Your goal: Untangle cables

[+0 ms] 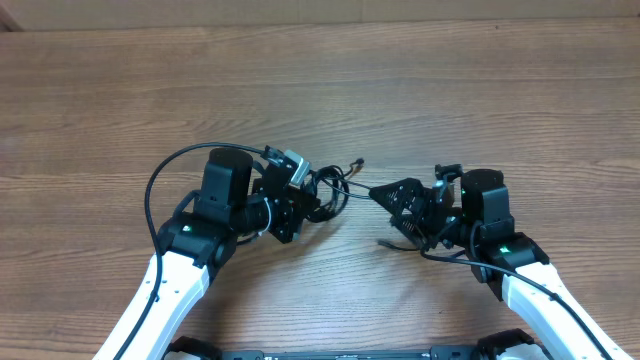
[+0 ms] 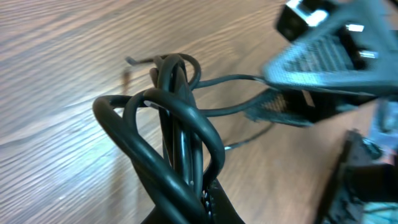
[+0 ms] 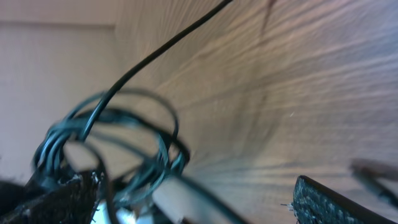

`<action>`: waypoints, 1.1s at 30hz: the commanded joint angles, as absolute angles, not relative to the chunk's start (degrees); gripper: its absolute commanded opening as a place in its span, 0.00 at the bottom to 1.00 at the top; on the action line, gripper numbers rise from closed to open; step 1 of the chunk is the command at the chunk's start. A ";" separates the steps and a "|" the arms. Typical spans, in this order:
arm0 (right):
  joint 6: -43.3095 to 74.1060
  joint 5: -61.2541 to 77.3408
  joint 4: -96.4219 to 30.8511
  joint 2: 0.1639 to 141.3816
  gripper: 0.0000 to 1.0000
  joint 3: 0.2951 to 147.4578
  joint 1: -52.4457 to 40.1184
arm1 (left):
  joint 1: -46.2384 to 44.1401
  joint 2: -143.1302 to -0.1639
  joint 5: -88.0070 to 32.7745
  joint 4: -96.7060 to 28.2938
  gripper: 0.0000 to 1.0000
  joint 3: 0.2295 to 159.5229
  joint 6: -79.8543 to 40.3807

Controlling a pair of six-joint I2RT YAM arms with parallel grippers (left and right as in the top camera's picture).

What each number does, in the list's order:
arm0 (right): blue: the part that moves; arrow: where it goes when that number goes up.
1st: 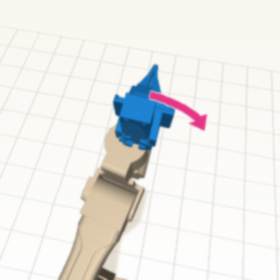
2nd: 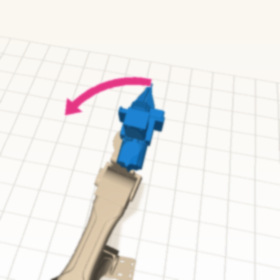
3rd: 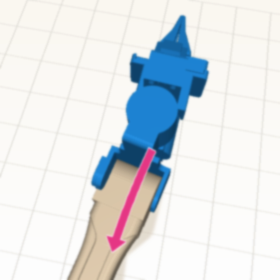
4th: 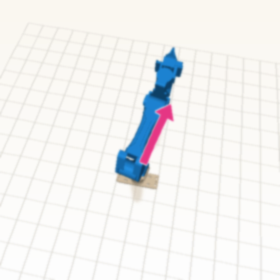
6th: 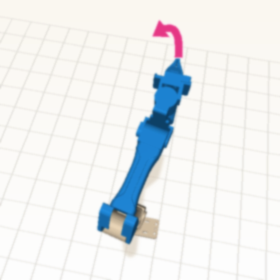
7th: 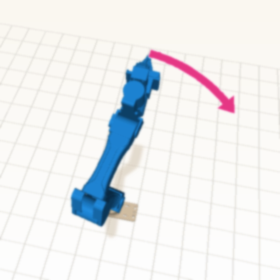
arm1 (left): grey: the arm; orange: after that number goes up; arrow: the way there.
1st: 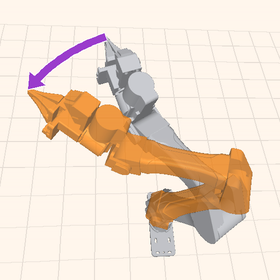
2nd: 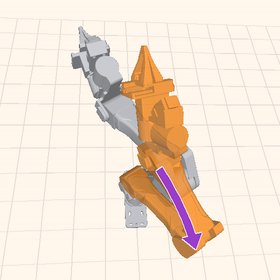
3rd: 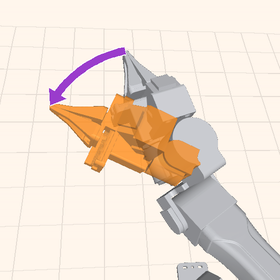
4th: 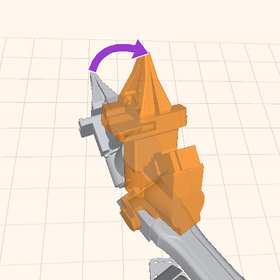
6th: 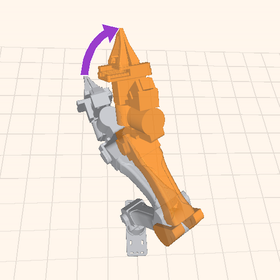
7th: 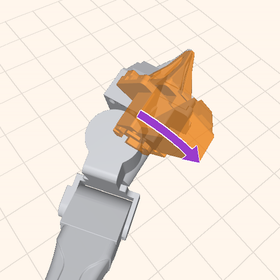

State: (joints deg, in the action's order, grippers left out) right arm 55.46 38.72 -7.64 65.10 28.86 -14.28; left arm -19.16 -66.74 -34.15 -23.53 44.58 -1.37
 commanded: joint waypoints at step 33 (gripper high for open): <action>36.97 66.26 18.81 63.31 1.00 29.34 -10.66 | -19.53 -65.30 -15.90 -26.81 0.04 57.28 15.38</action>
